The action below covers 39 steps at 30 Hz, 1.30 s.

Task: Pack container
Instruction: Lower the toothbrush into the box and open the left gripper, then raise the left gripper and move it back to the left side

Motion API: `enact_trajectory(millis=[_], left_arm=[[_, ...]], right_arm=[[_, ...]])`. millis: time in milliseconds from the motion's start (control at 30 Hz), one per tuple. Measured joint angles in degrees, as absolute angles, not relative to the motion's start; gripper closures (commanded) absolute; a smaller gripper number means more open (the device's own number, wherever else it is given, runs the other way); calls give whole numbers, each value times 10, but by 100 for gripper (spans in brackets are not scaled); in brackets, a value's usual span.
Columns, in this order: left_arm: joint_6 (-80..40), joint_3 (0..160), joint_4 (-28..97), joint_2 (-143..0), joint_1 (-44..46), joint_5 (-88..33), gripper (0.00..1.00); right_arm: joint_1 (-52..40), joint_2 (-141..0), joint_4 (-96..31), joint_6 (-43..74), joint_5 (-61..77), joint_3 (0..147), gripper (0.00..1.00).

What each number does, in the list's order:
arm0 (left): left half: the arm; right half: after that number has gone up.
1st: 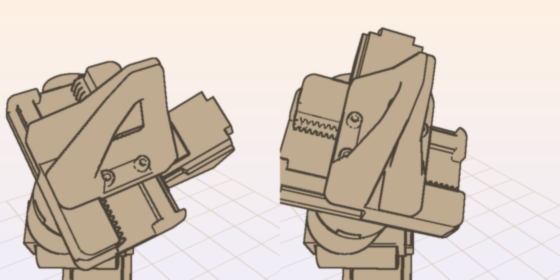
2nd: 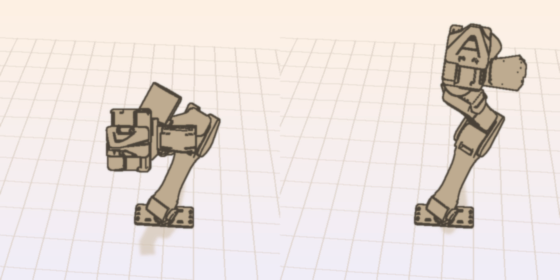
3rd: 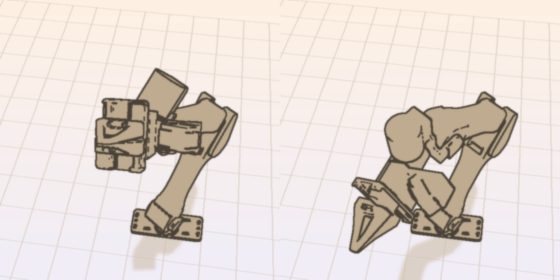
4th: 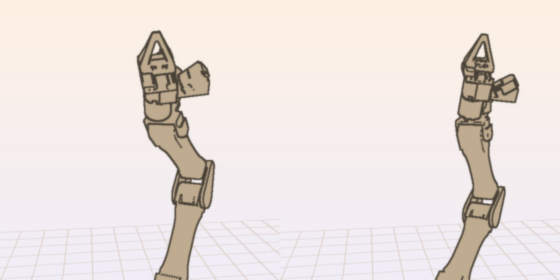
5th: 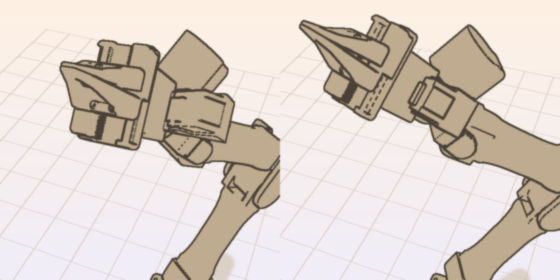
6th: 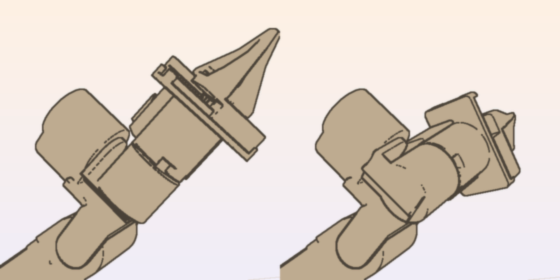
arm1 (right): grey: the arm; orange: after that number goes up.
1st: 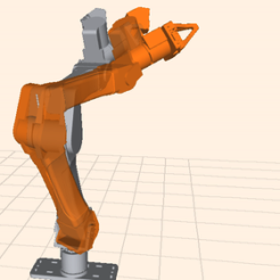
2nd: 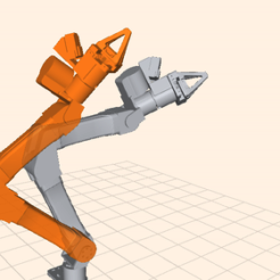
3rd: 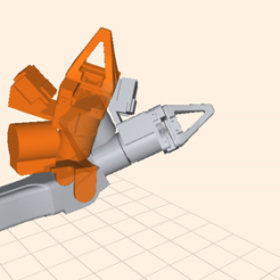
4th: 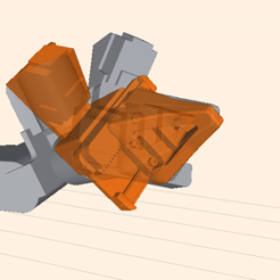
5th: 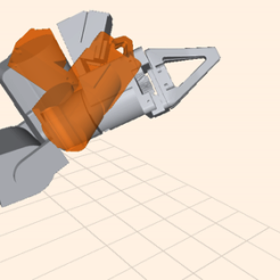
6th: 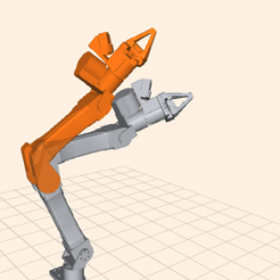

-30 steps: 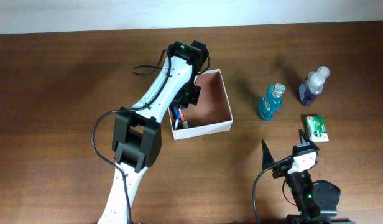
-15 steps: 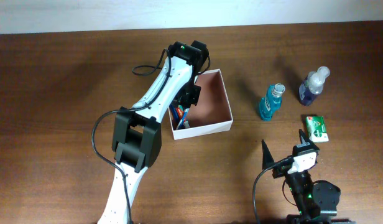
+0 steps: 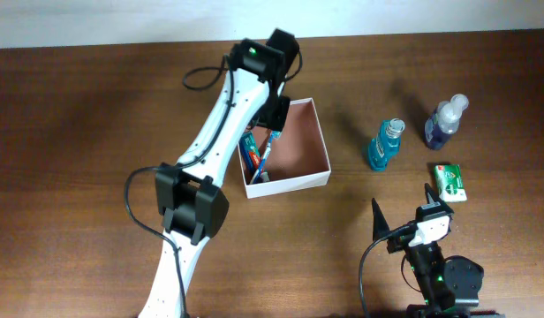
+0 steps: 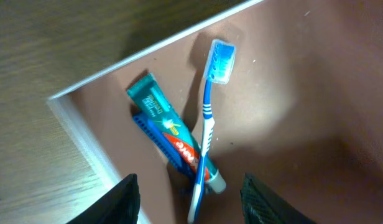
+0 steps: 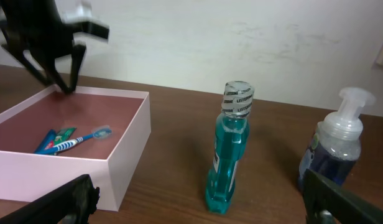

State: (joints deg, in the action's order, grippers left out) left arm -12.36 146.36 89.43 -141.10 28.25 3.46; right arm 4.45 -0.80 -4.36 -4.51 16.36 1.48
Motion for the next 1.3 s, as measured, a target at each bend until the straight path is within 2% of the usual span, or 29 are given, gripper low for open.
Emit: enact_trajectory(millis=[233,500,833,933,1233,1300], left_arm=[[-170,1513,964,-1406,251,35,49],[-234,1497,965,-1406,223,32,49],[-251,1405,931,-1406,226,30,50],[-254,1389,911,-1406,226,26,54],[-258,1336,869,-1406,226,1,58],[-258,1326,868,-1406,225,-1,62]], right_arm=[[44,-8,-44,-45,164,15,2],[44,-8,-44,-45,164,15,2],[44,-8,-44,-45,164,15,2],[44,-8,-44,-45,164,15,2],[44,-8,-44,-45,164,15,2],[44,-8,-44,-45,164,15,2]])
